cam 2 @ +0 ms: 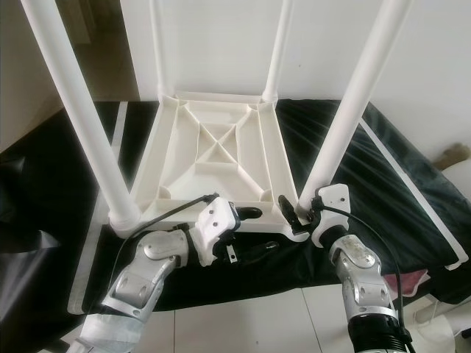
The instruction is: Building children table
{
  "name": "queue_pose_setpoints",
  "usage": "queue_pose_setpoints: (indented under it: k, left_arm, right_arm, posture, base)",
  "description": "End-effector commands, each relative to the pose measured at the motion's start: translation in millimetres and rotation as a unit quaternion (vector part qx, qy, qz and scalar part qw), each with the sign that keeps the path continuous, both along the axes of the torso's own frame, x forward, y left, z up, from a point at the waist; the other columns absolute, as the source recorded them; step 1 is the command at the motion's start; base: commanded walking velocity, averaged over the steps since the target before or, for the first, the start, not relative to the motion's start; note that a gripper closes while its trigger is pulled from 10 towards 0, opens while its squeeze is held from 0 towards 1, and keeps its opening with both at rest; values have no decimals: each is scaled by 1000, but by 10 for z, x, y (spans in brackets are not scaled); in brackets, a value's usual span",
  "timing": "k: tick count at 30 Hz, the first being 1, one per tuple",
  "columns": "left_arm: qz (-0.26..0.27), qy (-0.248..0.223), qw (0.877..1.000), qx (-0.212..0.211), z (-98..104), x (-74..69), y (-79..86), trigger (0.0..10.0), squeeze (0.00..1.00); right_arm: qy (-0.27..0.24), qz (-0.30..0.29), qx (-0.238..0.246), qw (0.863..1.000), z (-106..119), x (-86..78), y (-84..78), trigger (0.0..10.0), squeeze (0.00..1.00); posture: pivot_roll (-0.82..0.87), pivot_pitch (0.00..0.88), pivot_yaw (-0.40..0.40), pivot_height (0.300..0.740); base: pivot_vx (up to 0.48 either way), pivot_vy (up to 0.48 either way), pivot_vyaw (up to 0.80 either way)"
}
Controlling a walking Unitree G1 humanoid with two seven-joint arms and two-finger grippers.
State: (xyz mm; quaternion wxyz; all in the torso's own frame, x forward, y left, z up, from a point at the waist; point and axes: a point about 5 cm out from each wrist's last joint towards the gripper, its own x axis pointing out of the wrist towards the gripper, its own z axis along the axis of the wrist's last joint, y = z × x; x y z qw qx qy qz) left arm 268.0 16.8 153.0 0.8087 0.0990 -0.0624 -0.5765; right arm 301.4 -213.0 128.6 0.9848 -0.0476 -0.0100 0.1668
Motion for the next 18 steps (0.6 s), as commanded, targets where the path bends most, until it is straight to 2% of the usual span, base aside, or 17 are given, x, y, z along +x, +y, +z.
queue_pose_setpoints:
  k: [1,2,3,5,13,14,15,18]
  left_arm:
    - [60,-6,998,-15,22,65,-5,10000,0]
    - [60,-6,998,-15,22,65,-5,10000,0]
    - [62,-8,998,-15,20,70,-2,10000,0]
    - [63,-8,998,-16,19,73,2,10000,0]
    - [62,-8,998,-15,6,73,-5,10000,0]
    - [59,-8,998,-14,3,68,-11,10000,0]
    - [57,-8,998,-14,2,63,-14,10000,0]
    - [55,-9,998,-13,2,60,-14,10000,0]
  right_arm:
    - [6,8,-12,1000,-11,17,-42,4745,0]
    - [6,8,-12,1000,-11,17,-42,4745,0]
    - [8,13,-12,1000,-16,24,-53,275,0]
    - [8,20,-10,1000,-21,23,-59,0,0]
    - [8,22,-6,1000,-33,13,-76,0,0]
    - [9,8,-1,1000,-36,5,-88,3961,0]
    - [10,-2,4,1000,-40,-1,-95,10000,0]
    - [11,-15,11,1000,-47,-11,-98,10000,0]
  posture:
    - [51,0,-55,740]
    - [51,0,-55,740]
    - [53,0,-57,740]
    - [53,0,-57,740]
    - [46,0,-54,740]
    - [48,0,-54,740]
    - [48,0,-54,740]
    - [49,0,-52,740]
  base:
    - [0,0,0]
    - [0,0,0]
    - [0,0,0]
    - [0,0,0]
    - [0,0,0]
    - [0,0,0]
    - [0,0,0]
    - [0,0,0]
